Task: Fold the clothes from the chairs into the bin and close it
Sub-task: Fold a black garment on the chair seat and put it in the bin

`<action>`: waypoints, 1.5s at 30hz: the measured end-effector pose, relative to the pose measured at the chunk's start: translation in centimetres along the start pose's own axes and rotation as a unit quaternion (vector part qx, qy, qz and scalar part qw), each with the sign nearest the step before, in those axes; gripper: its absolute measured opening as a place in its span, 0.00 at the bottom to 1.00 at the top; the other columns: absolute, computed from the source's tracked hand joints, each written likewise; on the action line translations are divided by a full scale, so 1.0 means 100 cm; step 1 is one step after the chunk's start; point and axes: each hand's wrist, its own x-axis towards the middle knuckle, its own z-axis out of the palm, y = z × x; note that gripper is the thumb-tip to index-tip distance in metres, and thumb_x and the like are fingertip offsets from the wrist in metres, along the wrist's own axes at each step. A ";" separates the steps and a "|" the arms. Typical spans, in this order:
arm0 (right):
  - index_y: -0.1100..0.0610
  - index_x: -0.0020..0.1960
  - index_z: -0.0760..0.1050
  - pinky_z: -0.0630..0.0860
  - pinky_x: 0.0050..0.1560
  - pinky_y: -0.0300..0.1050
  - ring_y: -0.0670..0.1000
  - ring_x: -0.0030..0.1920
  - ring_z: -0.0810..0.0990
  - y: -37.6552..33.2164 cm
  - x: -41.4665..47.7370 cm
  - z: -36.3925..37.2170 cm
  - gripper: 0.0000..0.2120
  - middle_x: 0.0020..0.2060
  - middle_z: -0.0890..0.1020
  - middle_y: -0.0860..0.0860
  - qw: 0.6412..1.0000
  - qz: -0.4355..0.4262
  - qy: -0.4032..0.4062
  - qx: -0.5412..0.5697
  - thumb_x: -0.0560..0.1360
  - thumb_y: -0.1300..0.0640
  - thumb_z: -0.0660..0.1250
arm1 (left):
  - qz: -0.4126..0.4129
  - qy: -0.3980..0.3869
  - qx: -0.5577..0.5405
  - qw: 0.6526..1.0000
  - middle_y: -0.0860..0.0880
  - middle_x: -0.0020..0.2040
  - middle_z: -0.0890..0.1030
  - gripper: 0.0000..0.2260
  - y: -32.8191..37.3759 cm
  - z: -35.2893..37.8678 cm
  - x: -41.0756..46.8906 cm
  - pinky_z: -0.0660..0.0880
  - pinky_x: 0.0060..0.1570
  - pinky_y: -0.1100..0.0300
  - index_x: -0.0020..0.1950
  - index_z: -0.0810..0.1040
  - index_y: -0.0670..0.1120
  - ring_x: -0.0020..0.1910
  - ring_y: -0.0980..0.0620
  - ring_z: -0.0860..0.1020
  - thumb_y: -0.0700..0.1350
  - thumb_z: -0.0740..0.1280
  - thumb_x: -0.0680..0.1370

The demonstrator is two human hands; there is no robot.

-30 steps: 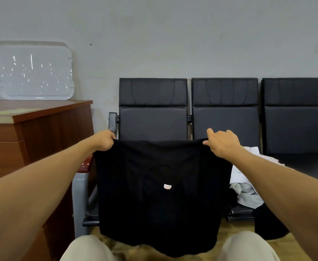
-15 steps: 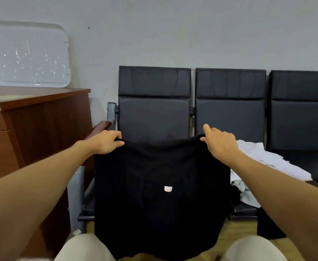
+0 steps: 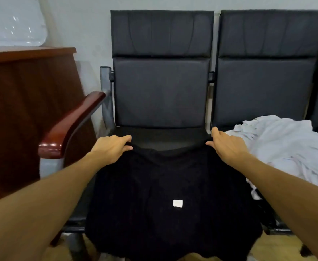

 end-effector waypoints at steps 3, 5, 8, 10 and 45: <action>0.59 0.58 0.62 0.68 0.31 0.47 0.59 0.41 0.81 -0.002 0.028 0.034 0.19 0.48 0.79 0.54 1.000 -0.004 0.000 -0.001 0.82 0.43 0.53 | -0.002 0.015 0.027 1.000 0.47 0.50 0.80 0.16 -0.005 0.029 0.029 0.67 0.36 0.55 0.61 0.66 0.50 0.46 0.44 0.79 0.59 0.51 0.82; 0.59 0.57 0.62 0.69 0.32 0.48 0.60 0.40 0.81 -0.004 0.050 0.055 0.19 0.47 0.80 0.54 1.000 -0.006 0.004 0.004 0.81 0.43 0.53 | -0.008 0.025 0.029 0.999 0.48 0.49 0.80 0.15 -0.010 0.048 0.051 0.67 0.34 0.55 0.60 0.66 0.50 0.44 0.45 0.79 0.59 0.51 0.82; 0.59 0.59 0.63 0.66 0.33 0.48 0.61 0.45 0.81 -0.010 0.079 0.084 0.19 0.50 0.80 0.55 1.000 -0.005 0.002 0.018 0.82 0.43 0.53 | -0.013 0.026 0.027 0.999 0.48 0.52 0.79 0.14 -0.016 0.074 0.083 0.71 0.36 0.54 0.59 0.66 0.50 0.46 0.45 0.79 0.58 0.52 0.82; 0.59 0.59 0.63 0.64 0.33 0.48 0.61 0.46 0.81 -0.012 0.098 0.102 0.19 0.50 0.80 0.55 1.000 -0.010 0.007 0.015 0.82 0.43 0.54 | -0.026 0.020 0.026 0.999 0.47 0.54 0.78 0.14 -0.020 0.088 0.102 0.71 0.36 0.53 0.60 0.67 0.50 0.48 0.44 0.79 0.57 0.53 0.82; 0.50 0.44 0.70 0.70 0.38 0.38 0.42 0.34 0.72 -0.042 -0.112 0.007 0.12 0.33 0.73 0.43 0.888 -0.195 -0.312 0.277 0.74 0.44 0.69 | 0.161 -0.252 -0.183 0.937 0.55 0.50 0.71 0.18 0.118 0.032 -0.108 0.70 0.37 0.62 0.55 0.68 0.50 0.40 0.56 0.72 0.62 0.65 0.76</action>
